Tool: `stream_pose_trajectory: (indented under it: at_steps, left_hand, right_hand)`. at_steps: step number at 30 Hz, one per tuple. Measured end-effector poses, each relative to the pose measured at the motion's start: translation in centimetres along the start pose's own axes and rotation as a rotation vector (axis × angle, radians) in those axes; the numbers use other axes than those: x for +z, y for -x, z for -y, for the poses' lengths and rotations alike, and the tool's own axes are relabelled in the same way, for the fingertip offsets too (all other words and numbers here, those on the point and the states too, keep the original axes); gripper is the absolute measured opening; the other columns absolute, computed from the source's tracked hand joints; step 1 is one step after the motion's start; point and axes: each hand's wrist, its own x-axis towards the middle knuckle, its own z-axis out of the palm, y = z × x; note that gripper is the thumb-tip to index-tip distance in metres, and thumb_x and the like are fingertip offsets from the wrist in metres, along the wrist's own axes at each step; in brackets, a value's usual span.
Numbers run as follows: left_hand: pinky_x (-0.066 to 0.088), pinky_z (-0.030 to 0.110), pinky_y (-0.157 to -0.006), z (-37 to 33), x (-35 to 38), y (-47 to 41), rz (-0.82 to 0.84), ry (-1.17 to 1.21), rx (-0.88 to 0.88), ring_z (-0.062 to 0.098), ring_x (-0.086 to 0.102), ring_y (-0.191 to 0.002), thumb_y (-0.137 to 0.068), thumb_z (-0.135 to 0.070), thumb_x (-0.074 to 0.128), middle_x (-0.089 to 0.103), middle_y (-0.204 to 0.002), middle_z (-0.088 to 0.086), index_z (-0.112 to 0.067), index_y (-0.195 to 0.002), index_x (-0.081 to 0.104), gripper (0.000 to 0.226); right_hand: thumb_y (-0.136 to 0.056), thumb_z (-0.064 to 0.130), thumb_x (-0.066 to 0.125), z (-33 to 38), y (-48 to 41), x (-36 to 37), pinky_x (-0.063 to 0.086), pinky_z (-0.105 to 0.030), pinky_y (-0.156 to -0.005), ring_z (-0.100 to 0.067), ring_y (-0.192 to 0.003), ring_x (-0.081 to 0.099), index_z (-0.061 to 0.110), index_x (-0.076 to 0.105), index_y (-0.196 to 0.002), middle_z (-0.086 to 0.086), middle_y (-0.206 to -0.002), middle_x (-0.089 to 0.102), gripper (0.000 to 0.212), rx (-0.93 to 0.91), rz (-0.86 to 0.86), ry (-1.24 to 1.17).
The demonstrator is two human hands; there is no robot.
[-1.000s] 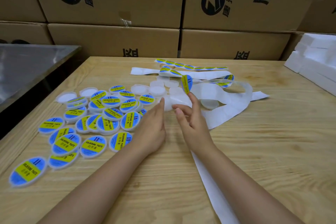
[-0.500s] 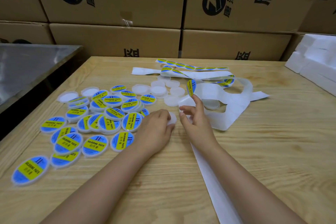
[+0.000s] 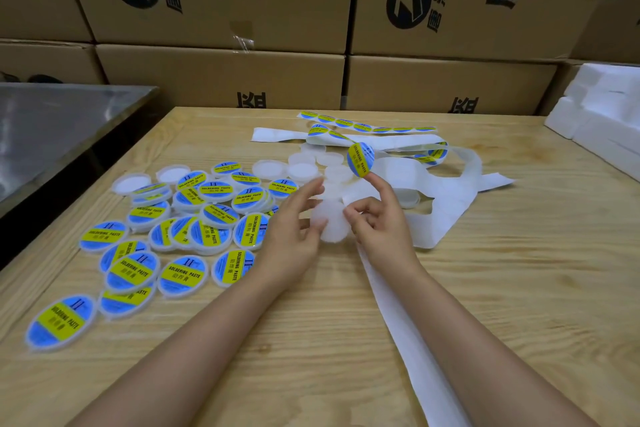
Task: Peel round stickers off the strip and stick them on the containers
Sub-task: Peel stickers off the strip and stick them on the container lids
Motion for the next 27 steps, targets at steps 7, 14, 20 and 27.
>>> stream_pose_trajectory:
  at_steps: [7,14,20,27]
  left_hand:
    - [0.058,0.027,-0.071,-0.2,-0.7,-0.2,0.065,0.634,-0.491,0.015,0.07,-0.086,-0.096,0.002,0.042,0.069,-0.103,0.009,-0.005,-0.119,0.056,0.028]
    - [0.058,0.024,-0.068,0.1,-0.9,-0.4,-0.021,0.715,-0.541,0.014,0.071,-0.073,-0.094,-0.002,0.048,0.074,-0.079,0.006,-0.007,-0.097,0.064,0.017]
    - [0.057,0.024,-0.067,0.2,-1.0,-0.4,-0.009,0.769,-0.527,0.019,0.071,-0.077,-0.093,-0.002,0.049,0.074,-0.083,0.01,-0.004,-0.096,0.065,0.017]
    - [0.058,0.028,-0.071,0.3,-0.9,-0.3,0.0,0.743,-0.55,0.022,0.072,-0.079,-0.09,-0.003,0.053,0.073,-0.084,0.012,-0.004,-0.097,0.063,0.012]
  right_hand:
    - [-0.09,-0.001,0.055,1.1,0.0,0.1,0.04,-0.023,-0.04,-0.012,-0.042,0.048,0.023,0.034,-0.132,-0.001,-0.07,0.055,0.053,0.07,-0.089,-0.208]
    - [-0.09,0.016,0.06,1.9,0.2,0.3,0.039,-0.021,-0.04,-0.009,-0.056,0.054,0.031,0.057,-0.101,0.005,-0.096,0.065,0.019,0.043,-0.16,-0.279]
    - [-0.089,0.02,0.063,1.7,0.5,0.4,0.035,-0.014,-0.043,-0.001,-0.046,0.043,0.015,0.066,-0.073,0.011,-0.075,0.064,0.016,0.118,-0.147,-0.154]
    - [-0.088,0.023,0.064,1.1,0.3,0.3,0.035,-0.014,-0.048,-0.001,-0.043,0.042,0.015,0.059,-0.062,0.01,-0.048,0.05,0.028,0.124,-0.15,-0.029]
